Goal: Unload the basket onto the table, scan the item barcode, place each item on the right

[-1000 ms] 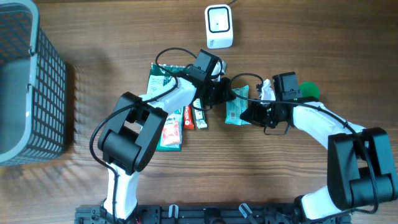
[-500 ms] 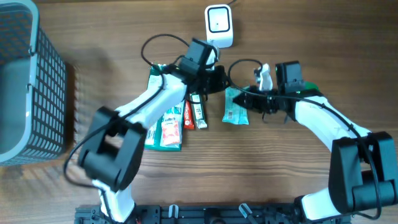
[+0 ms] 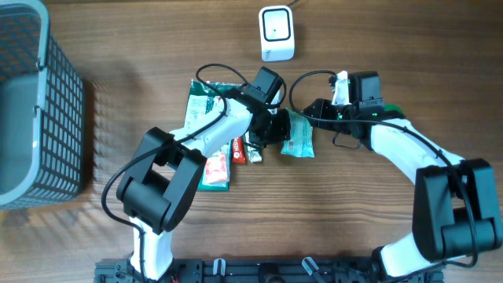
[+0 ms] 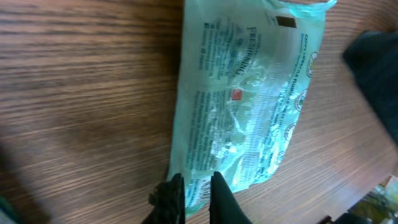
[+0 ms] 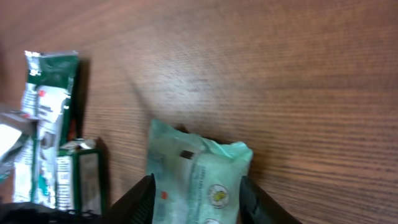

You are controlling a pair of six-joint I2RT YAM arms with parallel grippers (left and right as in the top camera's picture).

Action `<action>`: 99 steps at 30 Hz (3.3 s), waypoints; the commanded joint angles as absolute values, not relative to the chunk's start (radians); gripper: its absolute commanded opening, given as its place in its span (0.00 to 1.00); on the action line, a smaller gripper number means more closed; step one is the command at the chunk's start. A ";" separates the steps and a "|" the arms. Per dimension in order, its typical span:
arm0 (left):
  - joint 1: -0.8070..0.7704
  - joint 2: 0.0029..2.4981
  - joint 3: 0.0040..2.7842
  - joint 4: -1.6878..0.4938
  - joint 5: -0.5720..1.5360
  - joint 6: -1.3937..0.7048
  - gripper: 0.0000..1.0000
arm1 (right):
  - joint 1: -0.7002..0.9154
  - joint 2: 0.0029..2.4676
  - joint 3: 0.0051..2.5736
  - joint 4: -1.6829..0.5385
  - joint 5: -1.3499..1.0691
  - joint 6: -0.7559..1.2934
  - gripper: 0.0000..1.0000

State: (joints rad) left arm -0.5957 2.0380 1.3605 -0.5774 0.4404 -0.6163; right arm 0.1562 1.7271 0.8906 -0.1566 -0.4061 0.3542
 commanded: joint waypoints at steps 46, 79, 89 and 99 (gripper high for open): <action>-0.543 2.044 1.358 -0.566 0.249 -0.607 0.27 | 0.160 1.788 0.962 -0.297 -0.400 0.467 0.62; -0.589 2.117 1.357 -0.565 0.298 -0.610 0.22 | 0.189 1.877 0.933 -0.314 -0.472 0.444 0.12; -0.384 1.896 1.397 -0.589 0.276 -0.504 0.04 | 0.176 1.633 0.937 -0.295 -0.472 0.195 0.04; 0.008 1.708 1.393 -0.642 0.255 -0.312 0.20 | 0.176 1.454 0.937 -0.293 -0.653 0.021 0.04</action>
State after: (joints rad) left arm -0.0689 1.6951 1.3964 -0.6125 0.2810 -0.4316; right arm 0.1799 1.4643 0.9367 -0.2821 -0.5571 0.1371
